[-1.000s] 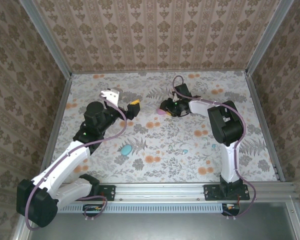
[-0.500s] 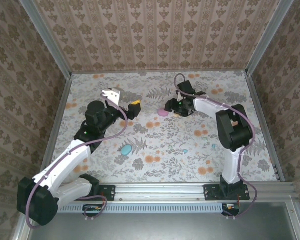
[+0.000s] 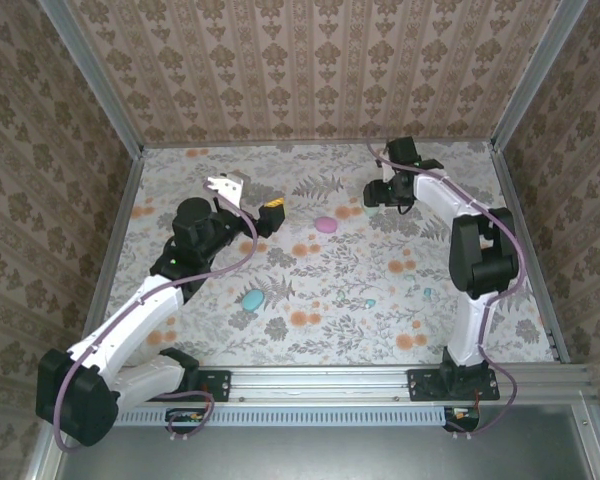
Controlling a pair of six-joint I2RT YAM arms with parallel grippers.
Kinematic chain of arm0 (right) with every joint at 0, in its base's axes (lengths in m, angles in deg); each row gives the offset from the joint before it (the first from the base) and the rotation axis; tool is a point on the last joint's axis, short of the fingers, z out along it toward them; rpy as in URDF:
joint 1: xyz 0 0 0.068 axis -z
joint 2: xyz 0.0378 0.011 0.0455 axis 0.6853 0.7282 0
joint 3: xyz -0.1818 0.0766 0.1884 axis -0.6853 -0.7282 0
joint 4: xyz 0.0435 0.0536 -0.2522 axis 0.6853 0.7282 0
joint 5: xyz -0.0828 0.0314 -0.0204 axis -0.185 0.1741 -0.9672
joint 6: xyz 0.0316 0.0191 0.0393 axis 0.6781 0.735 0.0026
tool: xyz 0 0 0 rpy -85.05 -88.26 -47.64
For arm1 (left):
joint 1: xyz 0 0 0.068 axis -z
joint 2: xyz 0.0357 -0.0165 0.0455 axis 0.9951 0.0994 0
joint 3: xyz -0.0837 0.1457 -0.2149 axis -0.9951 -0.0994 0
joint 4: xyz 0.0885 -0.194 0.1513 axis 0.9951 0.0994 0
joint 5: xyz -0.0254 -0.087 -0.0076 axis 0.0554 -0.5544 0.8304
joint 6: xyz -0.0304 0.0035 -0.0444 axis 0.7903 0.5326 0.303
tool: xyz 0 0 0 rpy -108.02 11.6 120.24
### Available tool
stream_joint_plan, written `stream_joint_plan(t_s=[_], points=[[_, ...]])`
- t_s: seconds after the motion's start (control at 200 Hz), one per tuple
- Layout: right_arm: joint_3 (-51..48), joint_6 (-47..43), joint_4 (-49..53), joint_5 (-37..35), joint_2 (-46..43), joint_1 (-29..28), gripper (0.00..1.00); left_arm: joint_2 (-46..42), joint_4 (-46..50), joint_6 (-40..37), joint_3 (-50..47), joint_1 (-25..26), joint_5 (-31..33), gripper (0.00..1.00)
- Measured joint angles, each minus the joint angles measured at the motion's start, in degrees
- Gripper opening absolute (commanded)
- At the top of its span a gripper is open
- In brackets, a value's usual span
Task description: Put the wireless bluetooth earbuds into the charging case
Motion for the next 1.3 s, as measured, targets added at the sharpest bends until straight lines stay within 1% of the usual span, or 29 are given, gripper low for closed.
stream_joint_plan(t_s=[0.1,0.175,0.365,0.64,0.76,0.995,1.02,1.095,1.19,1.3], points=[[1.42,-3.06,1.44,0.00,2.75,-0.26,0.70,0.00,0.13,-0.02,0.02,0.00,-0.02,0.95],[2.25,-4.92,2.80,-0.20,4.04,-0.28,0.71,0.00,0.17,-0.02,0.07,0.00,-0.02,0.95],[6.01,-7.58,3.96,-0.37,7.39,-0.28,0.69,0.00,0.20,-0.02,0.48,0.00,-0.15,0.95],[12.70,-9.22,6.78,0.37,13.16,-0.37,0.66,0.00,0.33,-0.02,0.55,0.00,-0.13,0.95],[13.86,-10.05,7.37,0.57,14.69,-0.68,0.65,-0.02,0.33,-0.02,0.55,0.00,-0.11,0.95],[14.75,-10.88,8.28,0.55,16.09,-1.03,0.58,-0.02,0.96,-0.02,0.55,0.00,-0.09,0.95],[14.78,-10.97,8.31,0.55,16.20,-1.03,0.55,-0.02,1.03,-0.02,0.55,0.00,-0.09,0.95],[14.86,-11.43,8.33,0.31,16.39,-1.03,0.52,-0.02,1.22,-0.02,0.55,0.00,0.04,0.95],[15.06,-11.65,8.28,0.31,16.46,-1.03,0.44,-0.04,1.70,-0.02,0.55,0.00,0.09,0.95],[15.04,-11.69,8.20,0.33,16.46,-1.11,0.40,-0.04,2.67,-0.02,0.57,0.00,0.13,0.96]])
